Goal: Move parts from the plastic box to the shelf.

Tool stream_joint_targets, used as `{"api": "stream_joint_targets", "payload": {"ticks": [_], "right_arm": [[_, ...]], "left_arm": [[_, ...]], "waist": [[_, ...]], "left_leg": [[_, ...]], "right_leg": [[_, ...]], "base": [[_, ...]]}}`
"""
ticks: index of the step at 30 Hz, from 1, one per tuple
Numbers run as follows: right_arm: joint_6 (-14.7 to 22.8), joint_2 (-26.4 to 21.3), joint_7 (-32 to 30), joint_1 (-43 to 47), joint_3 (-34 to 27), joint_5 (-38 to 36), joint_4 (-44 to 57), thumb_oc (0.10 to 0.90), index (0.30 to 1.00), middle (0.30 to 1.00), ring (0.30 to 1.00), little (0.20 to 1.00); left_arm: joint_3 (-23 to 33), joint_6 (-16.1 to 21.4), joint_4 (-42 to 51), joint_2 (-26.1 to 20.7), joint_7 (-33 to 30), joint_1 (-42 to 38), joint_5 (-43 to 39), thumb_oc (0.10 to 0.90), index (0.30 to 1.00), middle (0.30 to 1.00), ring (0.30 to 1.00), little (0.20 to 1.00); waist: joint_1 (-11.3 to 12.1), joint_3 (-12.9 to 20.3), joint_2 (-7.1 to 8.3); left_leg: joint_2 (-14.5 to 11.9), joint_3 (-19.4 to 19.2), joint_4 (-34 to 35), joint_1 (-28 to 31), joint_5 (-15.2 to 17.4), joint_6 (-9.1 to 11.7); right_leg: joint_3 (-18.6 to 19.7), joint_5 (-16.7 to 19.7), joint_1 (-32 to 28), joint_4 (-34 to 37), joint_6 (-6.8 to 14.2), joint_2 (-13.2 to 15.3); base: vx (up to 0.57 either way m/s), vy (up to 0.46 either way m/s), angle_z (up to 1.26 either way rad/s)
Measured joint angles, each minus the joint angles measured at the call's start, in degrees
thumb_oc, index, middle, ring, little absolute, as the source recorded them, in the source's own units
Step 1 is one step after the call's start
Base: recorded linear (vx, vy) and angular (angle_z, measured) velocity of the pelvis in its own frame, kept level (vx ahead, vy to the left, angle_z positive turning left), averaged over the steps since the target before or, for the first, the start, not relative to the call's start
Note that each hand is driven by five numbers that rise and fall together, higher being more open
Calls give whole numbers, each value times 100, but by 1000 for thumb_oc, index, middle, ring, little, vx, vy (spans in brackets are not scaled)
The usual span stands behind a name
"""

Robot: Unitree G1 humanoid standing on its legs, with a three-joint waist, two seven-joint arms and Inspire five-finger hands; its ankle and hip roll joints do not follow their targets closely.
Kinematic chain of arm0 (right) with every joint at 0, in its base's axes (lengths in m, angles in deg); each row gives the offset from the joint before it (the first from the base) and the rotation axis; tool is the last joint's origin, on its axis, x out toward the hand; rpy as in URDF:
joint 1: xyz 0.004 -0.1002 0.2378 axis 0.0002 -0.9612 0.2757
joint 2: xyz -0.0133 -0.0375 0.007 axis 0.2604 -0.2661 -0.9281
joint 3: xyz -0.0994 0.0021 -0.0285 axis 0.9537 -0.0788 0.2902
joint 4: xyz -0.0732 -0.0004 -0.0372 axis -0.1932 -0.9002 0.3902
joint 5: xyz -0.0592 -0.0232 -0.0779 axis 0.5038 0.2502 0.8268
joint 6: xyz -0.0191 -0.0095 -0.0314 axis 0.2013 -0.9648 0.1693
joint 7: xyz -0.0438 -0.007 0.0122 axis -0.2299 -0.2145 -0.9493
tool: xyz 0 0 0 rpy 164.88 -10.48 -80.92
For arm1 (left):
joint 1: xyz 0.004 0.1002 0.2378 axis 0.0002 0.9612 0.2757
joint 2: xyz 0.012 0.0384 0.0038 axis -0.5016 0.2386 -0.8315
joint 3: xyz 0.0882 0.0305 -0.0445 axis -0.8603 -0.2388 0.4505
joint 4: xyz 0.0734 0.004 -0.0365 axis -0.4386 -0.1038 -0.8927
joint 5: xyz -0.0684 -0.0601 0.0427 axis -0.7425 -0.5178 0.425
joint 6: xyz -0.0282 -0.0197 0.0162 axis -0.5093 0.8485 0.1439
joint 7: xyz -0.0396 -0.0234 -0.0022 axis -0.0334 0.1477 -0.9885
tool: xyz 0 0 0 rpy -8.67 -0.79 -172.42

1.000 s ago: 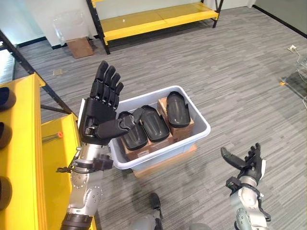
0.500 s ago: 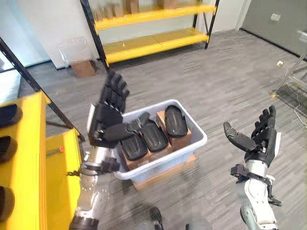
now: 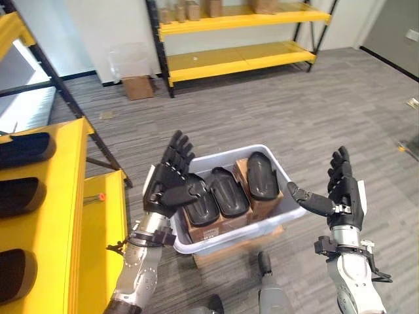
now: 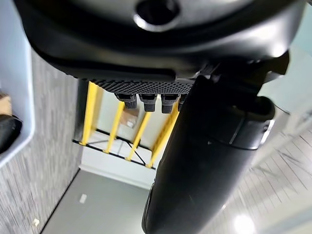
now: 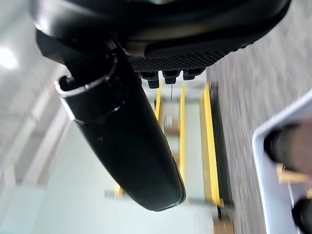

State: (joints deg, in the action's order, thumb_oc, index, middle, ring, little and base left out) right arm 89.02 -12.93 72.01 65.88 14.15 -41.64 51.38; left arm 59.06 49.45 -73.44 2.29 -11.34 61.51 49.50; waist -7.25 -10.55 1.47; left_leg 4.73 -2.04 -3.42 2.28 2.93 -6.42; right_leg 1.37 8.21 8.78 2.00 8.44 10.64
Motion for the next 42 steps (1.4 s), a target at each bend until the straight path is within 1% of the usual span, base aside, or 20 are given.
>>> {"api": "stream_joint_targets", "payload": {"ticks": [1,2,3,4,5,6,7,8,9,10,12,15,16,20,21,23,28,32,35,42], "right_arm": [[-12,2,97,9,91,110,-30,900,1000,1000,1000,1000],[-27,-9,107,71,110,112,-85,900,1000,1000,1000,1000],[-111,-21,100,115,108,96,-222,900,1000,1000,1000,1000],[-267,-89,95,101,123,64,-347,900,1000,1000,1000,1000],[-307,-108,91,88,154,44,-348,900,1000,1000,1000,1000],[-308,-114,80,98,207,42,-296,900,1000,1000,1000,1000],[-295,-110,83,120,237,42,-228,900,1000,1000,1000,1000],[-244,-131,83,210,240,37,-251,900,1000,1000,1000,1000],[-244,-131,83,210,240,37,-251,900,1000,1000,1000,1000],[-299,-140,72,404,248,-77,-346,900,1000,1000,1000,1000],[-356,-143,79,458,264,-126,-338,900,1000,1000,1000,1000],[-373,-197,58,507,289,-180,-337,900,1000,1000,1000,1000],[-408,-287,25,501,289,-195,-338,900,1000,1000,1000,1000],[-448,-356,-29,502,279,-300,-338,900,1000,1000,1000,1000],[-449,-355,-26,502,287,-302,-338,900,1000,1000,1000,1000],[-476,-352,10,501,309,-339,-338,900,1000,1000,1000,1000],[-580,-345,94,490,337,-509,-338,900,1000,1000,1000,1000],[-586,-329,172,486,449,-522,-338,900,1000,1000,1000,1000],[-587,-326,221,501,560,-522,-339,900,1000,1000,1000,1000],[-577,-275,123,512,589,-524,-340,900,1000,1000,1000,1000]], "left_arm": [[-29,-6,137,-172,2,145,-5,900,1000,1000,1000,1000],[-17,-8,168,-189,3,200,-11,900,1000,1000,1000,1000],[-47,-112,160,-160,4,252,-2,900,1000,1000,1000,1000],[-106,-148,173,-164,23,261,-3,900,1000,1000,1000,1000],[-99,-150,182,-187,27,274,-2,900,1000,1000,1000,1000],[-50,-154,318,-239,2,375,-3,900,1000,1000,1000,1000],[25,-152,495,-303,-2,464,-6,900,1000,1000,1000,1000],[100,-146,577,-320,12,474,-5,900,1000,1000,1000,1000],[100,-146,577,-320,12,474,-5,900,1000,1000,1000,1000],[181,-150,611,-303,0,486,-10,900,1000,1000,1000,1000],[260,-155,651,-283,-14,594,-10,900,1000,1000,1000,1000],[373,-225,682,-124,-89,706,-8,900,1000,1000,1000,1000],[373,-262,699,-111,-133,697,-10,900,1000,1000,1000,1000],[379,-345,718,9,-153,696,1,900,1000,1000,1000,1000],[378,-382,747,59,-174,697,5,900,1000,1000,1000,1000],[384,-395,751,60,-270,699,45,900,1000,1000,1000,1000],[427,-515,742,62,-516,694,29,900,1000,1000,1000,1000],[524,-612,717,81,-520,702,-3,900,1000,1000,1000,1000],[601,-625,716,85,-521,706,-4,900,1000,1000,1000,1000],[616,-636,709,83,-481,706,-1,900,1000,1000,1000,1000]], "waist": [[38,112,218],[154,111,203],[132,111,16],[162,94,-92],[171,68,-116],[158,86,-64],[197,126,67],[237,111,75],[237,111,75],[288,83,-38],[305,79,-73],[374,39,-174],[382,11,-259],[436,-11,-405],[444,-16,-438],[501,-24,-450],[445,-26,-454],[468,-25,-453],[532,-24,-455],[594,-21,-458]], "left_leg": [[140,295,343,230,-104,154],[110,299,377,281,-59,227],[-93,500,387,285,-54,357],[-381,574,545,478,-202,537],[-536,656,579,604,-247,605],[-605,719,596,668,-229,629],[-565,713,645,695,-178,706],[-627,732,730,733,-127,778],[-627,732,730,733,-127,778],[-846,702,785,705,-143,875],[-974,571,785,719,-189,949],[-1151,254,787,793,-224,1017],[-1239,83,786,786,-233,1029],[-1277,-97,787,720,-238,1037],[-1269,-120,787,670,-237,1039],[-1244,-265,787,662,-235,1045],[-1165,-281,793,666,-231,1041],[-1137,-313,792,681,-228,1036],[-1134,-295,792,682,-234,1042],[-1115,-237,793,683,-251,1064]], "right_leg": [[94,334,-460,-25,-27,-20],[119,174,-491,-18,-43,-44],[44,130,-619,-65,-61,-211],[37,-3,-645,-384,-91,-442],[27,-223,-604,-639,-38,-558],[44,-379,-656,-568,-47,-593],[97,-257,-768,-302,-83,-525],[87,-411,-839,-199,-281,-561],[87,-411,-839,-199,-281,-561],[-20,-314,-863,-58,-350,-753],[-84,-226,-1016,206,-458,-886],[-125,-216,-1119,339,-521,-1055],[-205,-232,-1119,340,-577,-1116],[-217,-240,-1014,339,-628,-1149],[-302,-240,-957,339,-629,-1119],[-391,-178,-907,339,-642,-1065],[-394,-125,-914,338,-599,-985],[-420,-102,-935,333,-582,-945],[-483,-52,-957,314,-622,-926],[-538,-75,-984,328,-590,-899]], "base": [[221,-308,75],[192,-297,88],[154,-401,60],[133,-385,87],[135,-430,67],[78,-275,39],[80,-279,28],[88,-292,15],[72,-215,14],[98,-249,11],[92,-204,10],[65,-149,1],[64,-146,11],[41,-68,2],[23,-42,-11],[3,-40,-25],[11,-28,-3],[-2,-45,2],[-19,-38,6],[-2,3,5]]}}
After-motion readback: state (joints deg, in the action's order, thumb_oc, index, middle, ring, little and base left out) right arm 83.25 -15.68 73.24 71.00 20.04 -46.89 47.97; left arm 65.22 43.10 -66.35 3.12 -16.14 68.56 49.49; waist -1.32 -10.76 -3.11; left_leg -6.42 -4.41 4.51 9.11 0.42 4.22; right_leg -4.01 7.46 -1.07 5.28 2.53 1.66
